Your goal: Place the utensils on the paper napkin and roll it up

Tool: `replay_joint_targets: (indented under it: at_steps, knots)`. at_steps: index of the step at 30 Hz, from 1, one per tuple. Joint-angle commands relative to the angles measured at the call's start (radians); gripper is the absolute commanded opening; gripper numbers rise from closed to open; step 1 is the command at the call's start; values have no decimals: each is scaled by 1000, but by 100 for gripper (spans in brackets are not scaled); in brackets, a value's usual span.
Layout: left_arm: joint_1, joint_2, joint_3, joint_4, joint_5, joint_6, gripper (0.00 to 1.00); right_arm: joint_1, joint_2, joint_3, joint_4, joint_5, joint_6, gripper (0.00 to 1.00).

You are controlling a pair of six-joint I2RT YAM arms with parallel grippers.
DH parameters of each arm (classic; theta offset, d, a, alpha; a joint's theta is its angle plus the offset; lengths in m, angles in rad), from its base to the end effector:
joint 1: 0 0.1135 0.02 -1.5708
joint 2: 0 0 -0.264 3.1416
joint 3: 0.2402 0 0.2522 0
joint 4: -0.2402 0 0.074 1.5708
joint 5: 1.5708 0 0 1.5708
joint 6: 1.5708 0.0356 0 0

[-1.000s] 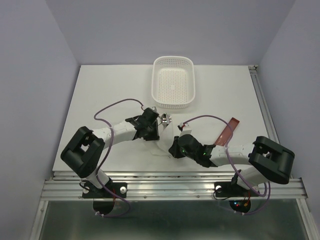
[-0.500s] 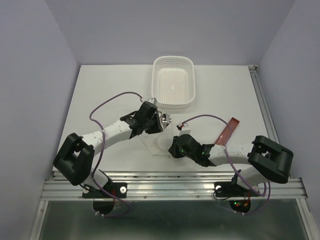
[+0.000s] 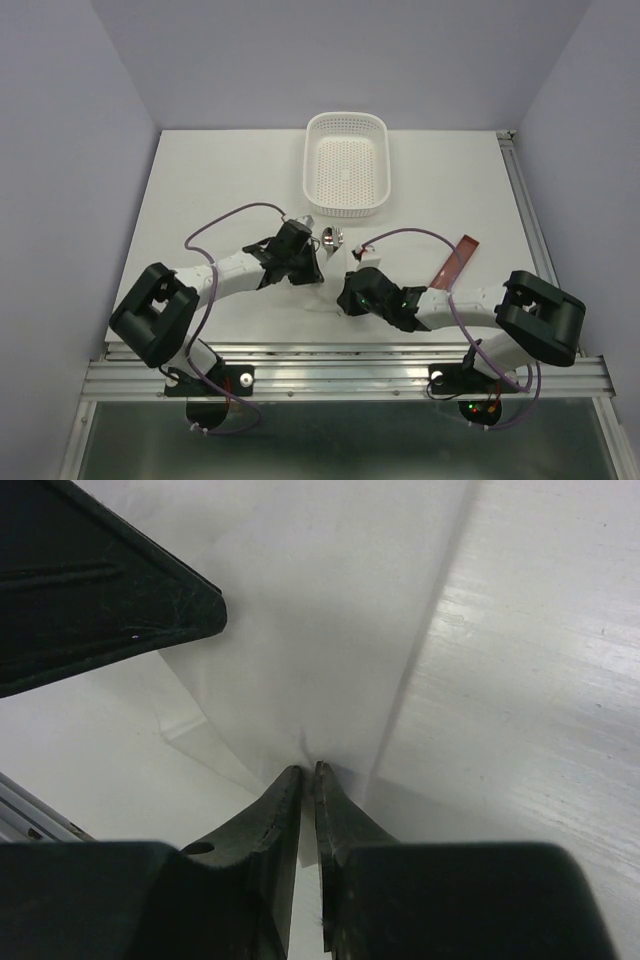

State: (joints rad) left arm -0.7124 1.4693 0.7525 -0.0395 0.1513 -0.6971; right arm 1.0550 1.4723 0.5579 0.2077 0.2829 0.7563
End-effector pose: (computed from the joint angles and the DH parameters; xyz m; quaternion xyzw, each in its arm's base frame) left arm 0.2211 -0.1980 0.1855 0.0369 0.9153 -0.3087 0.2559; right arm 0.1435 0.2329 0.1485 -0.0754 0.8978 0.2472 0.3566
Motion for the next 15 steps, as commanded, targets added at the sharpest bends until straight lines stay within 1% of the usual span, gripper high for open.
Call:
replay_joint_targets:
  at_steps: [1, 5, 8, 15]
  knots:
    - [-6, 34, -18, 13, -45, 1, 6, 11, 16, 43, -77, -13, -5, 20]
    - [-2, 89, -22, -10, -82, 5, 4, 11, 3, 108, -157, -53, -29, 21]
    - [-2, 94, -28, -13, -98, 4, 3, 11, -20, 131, -200, -60, -28, 20]
    - [-1, 98, -12, -56, -144, 16, 2, 11, -29, 122, -205, -80, -31, 16]
